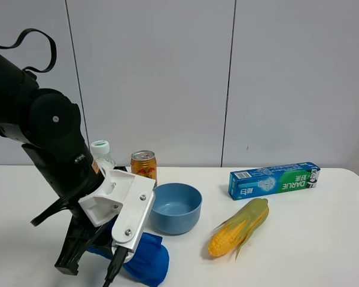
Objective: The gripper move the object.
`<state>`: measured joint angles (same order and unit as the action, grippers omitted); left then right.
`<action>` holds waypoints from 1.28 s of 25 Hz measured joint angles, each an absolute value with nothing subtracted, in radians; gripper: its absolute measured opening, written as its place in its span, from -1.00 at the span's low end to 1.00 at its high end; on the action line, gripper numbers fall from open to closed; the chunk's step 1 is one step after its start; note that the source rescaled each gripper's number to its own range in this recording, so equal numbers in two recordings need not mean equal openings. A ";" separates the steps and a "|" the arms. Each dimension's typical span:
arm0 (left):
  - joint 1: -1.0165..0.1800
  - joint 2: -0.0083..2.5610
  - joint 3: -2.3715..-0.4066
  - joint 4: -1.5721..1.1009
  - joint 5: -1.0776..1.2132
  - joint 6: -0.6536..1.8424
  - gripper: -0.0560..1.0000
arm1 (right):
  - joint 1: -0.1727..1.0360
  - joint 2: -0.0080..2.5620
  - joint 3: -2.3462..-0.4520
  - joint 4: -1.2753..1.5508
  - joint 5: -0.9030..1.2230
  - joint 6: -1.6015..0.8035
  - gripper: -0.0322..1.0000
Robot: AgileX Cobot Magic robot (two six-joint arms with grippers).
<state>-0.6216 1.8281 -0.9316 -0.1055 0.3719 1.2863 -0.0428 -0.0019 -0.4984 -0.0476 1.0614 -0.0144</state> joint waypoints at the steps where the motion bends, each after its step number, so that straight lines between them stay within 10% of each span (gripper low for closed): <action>1: -0.622 1.835 -0.932 -0.105 0.370 1.286 -0.89 | -0.043 -0.002 -0.498 -0.048 1.061 -0.014 1.00; 15: -0.622 1.890 -0.932 -0.105 0.290 1.266 -0.87 | -0.043 -0.002 -0.498 -0.048 1.061 -0.014 1.00; 21: -0.622 1.896 -0.932 -0.105 0.258 1.150 0.13 | -0.043 -0.002 -0.498 -0.048 1.061 -0.014 1.00; 32: -0.634 1.831 -0.930 -0.117 0.322 1.060 0.25 | -0.043 -0.002 -0.498 -0.048 1.061 -0.014 1.00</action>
<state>-0.6343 1.8309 -0.9296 -0.1170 0.3217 1.0601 -0.0428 -0.0019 -0.4984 -0.0476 1.0614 -0.0144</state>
